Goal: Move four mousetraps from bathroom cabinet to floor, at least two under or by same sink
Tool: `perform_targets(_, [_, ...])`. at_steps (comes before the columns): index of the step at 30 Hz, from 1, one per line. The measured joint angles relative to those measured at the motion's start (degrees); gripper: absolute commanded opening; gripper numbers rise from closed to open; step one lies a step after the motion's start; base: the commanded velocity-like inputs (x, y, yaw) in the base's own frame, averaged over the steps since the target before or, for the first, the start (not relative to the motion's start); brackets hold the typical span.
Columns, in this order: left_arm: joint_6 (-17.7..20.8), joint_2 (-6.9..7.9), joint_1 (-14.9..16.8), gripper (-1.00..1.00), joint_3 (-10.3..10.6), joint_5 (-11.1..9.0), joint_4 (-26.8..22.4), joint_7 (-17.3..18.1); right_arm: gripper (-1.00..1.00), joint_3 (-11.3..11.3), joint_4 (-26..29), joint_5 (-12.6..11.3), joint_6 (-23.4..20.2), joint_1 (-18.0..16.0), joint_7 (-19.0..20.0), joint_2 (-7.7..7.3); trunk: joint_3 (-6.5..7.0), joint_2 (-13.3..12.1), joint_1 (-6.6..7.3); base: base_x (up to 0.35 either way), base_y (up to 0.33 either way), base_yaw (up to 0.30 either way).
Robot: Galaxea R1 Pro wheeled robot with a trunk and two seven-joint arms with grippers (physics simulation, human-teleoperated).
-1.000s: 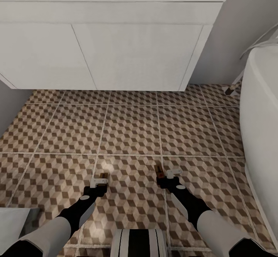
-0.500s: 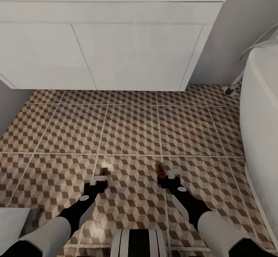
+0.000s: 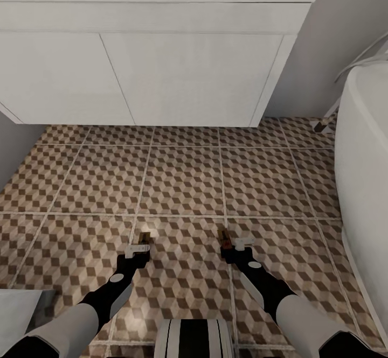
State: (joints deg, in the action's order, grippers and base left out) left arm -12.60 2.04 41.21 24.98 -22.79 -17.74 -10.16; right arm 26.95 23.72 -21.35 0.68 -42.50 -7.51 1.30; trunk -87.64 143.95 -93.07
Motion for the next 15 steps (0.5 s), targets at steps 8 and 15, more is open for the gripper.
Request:
perform_targets(8, [-0.01, -0.03, -0.01, -1.00, 0.00, -0.04, 0.55, -0.01, -1.00, 0.00, -0.08, 0.00, 0.00, 0.00, 0.08, 0.01, 0.00, 0.00, 0.00, 0.000, 0.000, 0.000])
perform_targets(15, [-0.01, -0.05, -0.01, -1.00, 0.00, -0.07, 0.86, -0.01, -1.00, 0.00, -0.16, 0.00, 0.00, 0.00, 0.09, 0.05, 0.00, 0.00, 0.00, 0.000, 0.000, 0.000])
